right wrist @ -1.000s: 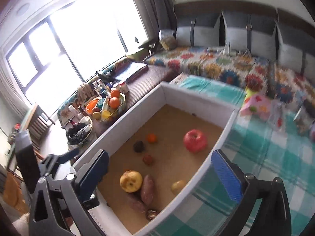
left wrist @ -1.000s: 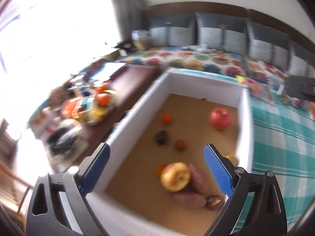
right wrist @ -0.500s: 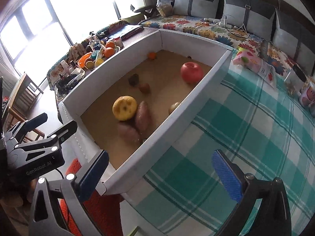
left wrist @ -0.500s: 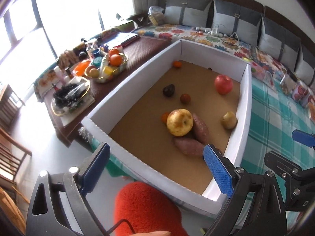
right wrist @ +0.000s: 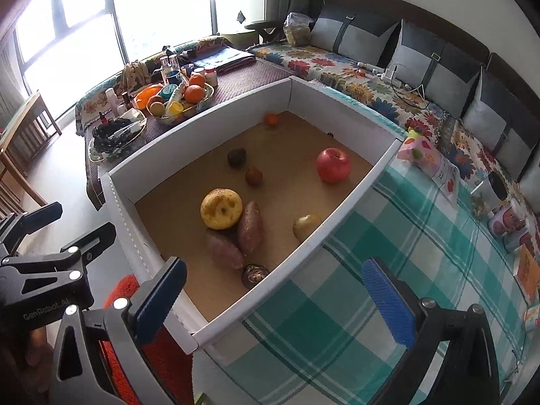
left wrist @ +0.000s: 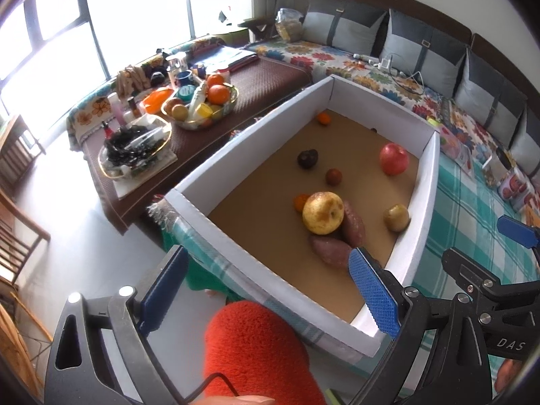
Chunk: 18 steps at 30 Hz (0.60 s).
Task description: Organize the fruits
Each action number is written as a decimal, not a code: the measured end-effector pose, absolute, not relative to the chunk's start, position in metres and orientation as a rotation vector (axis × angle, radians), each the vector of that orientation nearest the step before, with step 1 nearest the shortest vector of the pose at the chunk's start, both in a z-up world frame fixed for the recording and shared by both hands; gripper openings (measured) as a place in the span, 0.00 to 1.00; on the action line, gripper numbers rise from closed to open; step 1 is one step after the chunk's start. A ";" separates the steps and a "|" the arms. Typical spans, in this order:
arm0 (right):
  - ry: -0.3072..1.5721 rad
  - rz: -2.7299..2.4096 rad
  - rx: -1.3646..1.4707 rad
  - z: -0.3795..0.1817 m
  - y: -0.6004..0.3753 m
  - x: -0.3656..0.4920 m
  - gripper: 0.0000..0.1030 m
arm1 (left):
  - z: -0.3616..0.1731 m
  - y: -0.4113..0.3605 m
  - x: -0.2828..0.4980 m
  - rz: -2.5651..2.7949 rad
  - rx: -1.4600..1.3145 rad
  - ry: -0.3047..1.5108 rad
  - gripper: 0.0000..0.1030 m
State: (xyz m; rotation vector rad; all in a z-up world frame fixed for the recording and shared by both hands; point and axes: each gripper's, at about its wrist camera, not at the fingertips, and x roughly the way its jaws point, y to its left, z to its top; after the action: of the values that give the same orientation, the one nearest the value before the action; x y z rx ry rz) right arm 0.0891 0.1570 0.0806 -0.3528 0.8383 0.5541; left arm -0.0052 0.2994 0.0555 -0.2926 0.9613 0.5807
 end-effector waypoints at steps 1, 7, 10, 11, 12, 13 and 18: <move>0.839 0.556 -0.351 0.081 0.158 0.089 1.00 | 0.056 0.300 -0.006 0.585 -0.294 0.960 0.94; 0.834 0.547 -0.367 0.082 0.160 0.088 1.00 | 0.054 0.306 -0.006 0.600 -0.307 0.964 0.94; 0.830 0.535 -0.370 0.083 0.159 0.089 1.00 | 0.054 0.307 -0.006 0.599 -0.311 0.967 0.94; 0.829 0.535 -0.370 0.084 0.159 0.090 1.00 | 0.054 0.307 -0.006 0.598 -0.308 0.966 0.94; 0.827 0.536 -0.369 0.085 0.159 0.089 1.00 | 0.054 0.307 -0.006 0.599 -0.309 0.967 0.94; 0.825 0.536 -0.368 0.085 0.160 0.089 1.00 | 0.054 0.307 -0.006 0.600 -0.309 0.966 0.94; 0.824 0.541 -0.372 0.085 0.163 0.087 1.00 | 0.052 0.307 -0.005 0.600 -0.306 0.967 0.94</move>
State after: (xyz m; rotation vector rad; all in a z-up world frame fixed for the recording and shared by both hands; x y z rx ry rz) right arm 0.0870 0.1631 0.0851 -0.3722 0.8242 0.5410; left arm -0.0052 0.3066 0.0522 -0.3065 0.9673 0.5996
